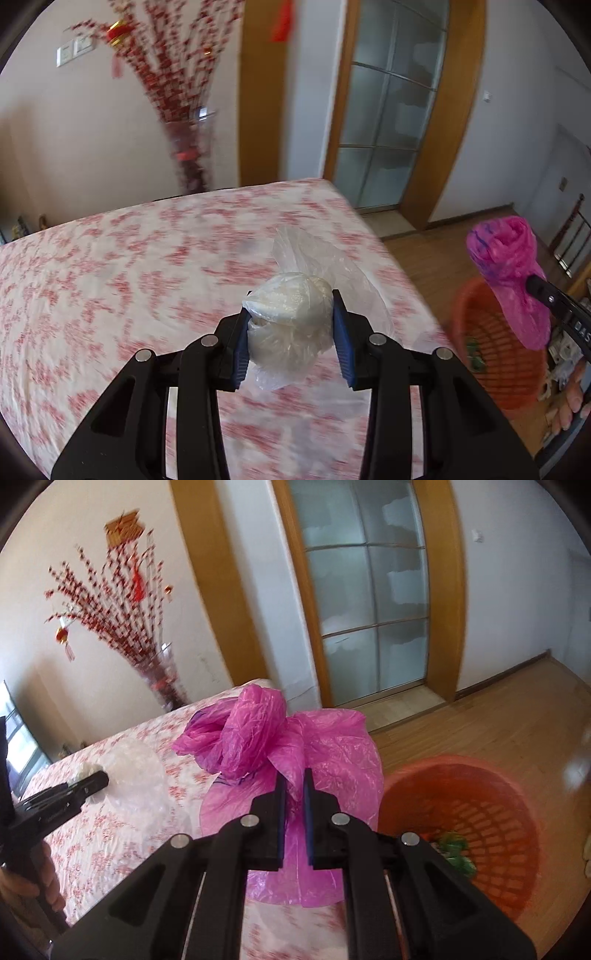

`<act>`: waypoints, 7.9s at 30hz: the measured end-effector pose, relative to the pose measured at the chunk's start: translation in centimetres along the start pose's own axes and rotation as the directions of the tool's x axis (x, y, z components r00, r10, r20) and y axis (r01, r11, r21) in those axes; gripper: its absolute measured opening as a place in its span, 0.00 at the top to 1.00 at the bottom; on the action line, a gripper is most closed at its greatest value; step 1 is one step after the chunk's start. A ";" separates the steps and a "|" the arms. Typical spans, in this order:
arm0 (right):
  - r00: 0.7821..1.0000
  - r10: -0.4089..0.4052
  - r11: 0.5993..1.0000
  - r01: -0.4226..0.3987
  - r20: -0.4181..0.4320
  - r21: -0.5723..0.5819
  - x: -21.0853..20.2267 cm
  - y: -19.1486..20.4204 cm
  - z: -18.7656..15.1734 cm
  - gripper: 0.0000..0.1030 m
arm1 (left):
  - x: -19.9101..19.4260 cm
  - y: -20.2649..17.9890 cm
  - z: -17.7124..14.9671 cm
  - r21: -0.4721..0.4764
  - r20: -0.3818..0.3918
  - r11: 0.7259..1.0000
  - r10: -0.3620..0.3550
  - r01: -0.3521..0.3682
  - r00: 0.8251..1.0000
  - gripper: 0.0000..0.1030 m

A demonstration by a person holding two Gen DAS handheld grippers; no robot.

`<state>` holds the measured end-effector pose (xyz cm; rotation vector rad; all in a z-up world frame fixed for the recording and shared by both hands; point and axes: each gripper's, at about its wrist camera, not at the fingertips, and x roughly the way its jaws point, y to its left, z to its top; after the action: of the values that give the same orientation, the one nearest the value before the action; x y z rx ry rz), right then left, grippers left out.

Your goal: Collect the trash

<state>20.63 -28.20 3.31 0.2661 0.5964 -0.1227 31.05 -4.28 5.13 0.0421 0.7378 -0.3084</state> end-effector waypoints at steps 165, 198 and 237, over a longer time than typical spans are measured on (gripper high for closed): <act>0.905 -0.384 0.917 0.398 0.184 -0.043 -21.0 2.0 -22.2 0.04 | -19.6 -5.0 -24.7 -0.157 0.221 0.944 0.321 -0.292 0.921 0.02; 0.906 -0.381 0.917 0.395 0.186 -0.043 -21.2 2.1 -22.3 0.04 | -20.5 -4.8 -24.6 -0.162 0.269 0.954 0.290 -0.254 0.918 0.02; 0.910 -0.378 0.919 0.391 0.170 -0.049 -20.8 1.7 -22.5 0.04 | -19.5 -4.1 -24.7 -0.157 0.240 0.957 0.278 -0.246 0.930 0.02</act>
<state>-8.23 -19.47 -2.37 0.0542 0.4887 -0.4968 0.10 0.49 0.09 -0.0177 0.4813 -0.0091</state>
